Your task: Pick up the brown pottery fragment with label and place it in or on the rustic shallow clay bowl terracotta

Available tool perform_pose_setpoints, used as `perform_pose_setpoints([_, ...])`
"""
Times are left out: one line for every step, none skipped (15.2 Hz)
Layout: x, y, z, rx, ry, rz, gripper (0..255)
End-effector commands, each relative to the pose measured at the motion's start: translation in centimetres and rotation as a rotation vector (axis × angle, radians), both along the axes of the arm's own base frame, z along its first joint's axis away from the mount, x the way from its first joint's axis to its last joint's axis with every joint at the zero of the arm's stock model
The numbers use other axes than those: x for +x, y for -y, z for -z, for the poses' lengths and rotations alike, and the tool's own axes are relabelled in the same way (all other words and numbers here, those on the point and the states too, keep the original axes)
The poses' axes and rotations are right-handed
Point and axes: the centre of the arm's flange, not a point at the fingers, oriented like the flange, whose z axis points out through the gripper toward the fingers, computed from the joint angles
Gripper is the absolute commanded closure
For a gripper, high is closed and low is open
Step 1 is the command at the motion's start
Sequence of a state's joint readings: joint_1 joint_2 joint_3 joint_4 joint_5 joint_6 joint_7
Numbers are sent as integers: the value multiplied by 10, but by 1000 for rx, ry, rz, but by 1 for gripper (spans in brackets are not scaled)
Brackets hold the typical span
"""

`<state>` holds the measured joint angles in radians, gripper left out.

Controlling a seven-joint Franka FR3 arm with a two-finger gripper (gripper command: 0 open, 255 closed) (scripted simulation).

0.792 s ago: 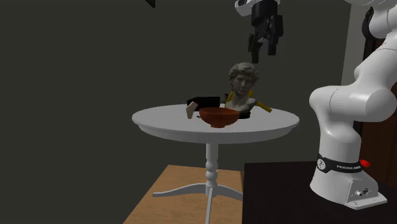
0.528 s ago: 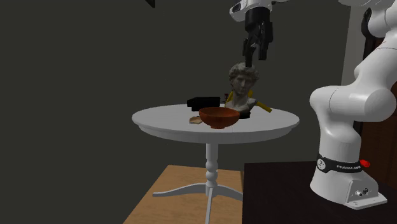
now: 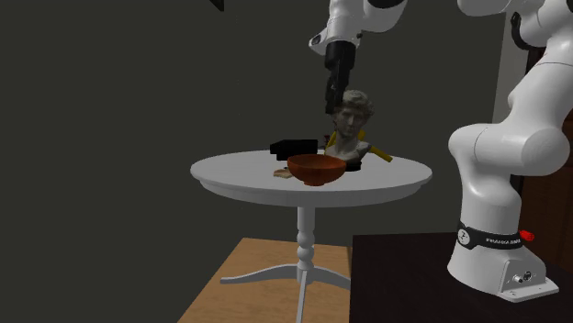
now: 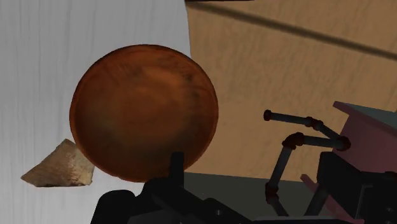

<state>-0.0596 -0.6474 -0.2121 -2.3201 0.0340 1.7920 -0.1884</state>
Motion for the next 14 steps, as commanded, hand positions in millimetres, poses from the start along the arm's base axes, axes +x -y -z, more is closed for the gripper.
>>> perform_pose_setpoints([9, 20, 10, 3, 20, 38, 0])
perform_pose_setpoints([14, 31, 14, 5, 29, 56, 0])
perform_pose_setpoints([18, 41, 19, 7, 37, 74, 0])
perform_pose_setpoints([23, 51, 24, 8, 46, 93, 0])
perform_pose_setpoints([27, 62, 29, 10, 55, 111, 0])
perform_pose_setpoints([31, 73, 34, 12, 64, 130, 0])
perform_pose_setpoints([35, 83, 38, 14, 73, 148, 0])
perform_pose_setpoints([39, 94, 43, 16, 82, 166, 0])
perform_pose_setpoints([43, 105, 48, 18, 91, 185, 0])
perform_pose_setpoints([47, 116, 52, 20, 100, 203, 0])
perform_pose_setpoints([50, 127, 57, 22, 109, 221, 0])
perform_pose_setpoints([53, 138, 62, 24, 118, 240, 0])
perform_pose_setpoints([56, 149, 66, 26, 127, 258, 0])
perform_pose_setpoints([59, 160, 71, 27, 136, 276, 0])
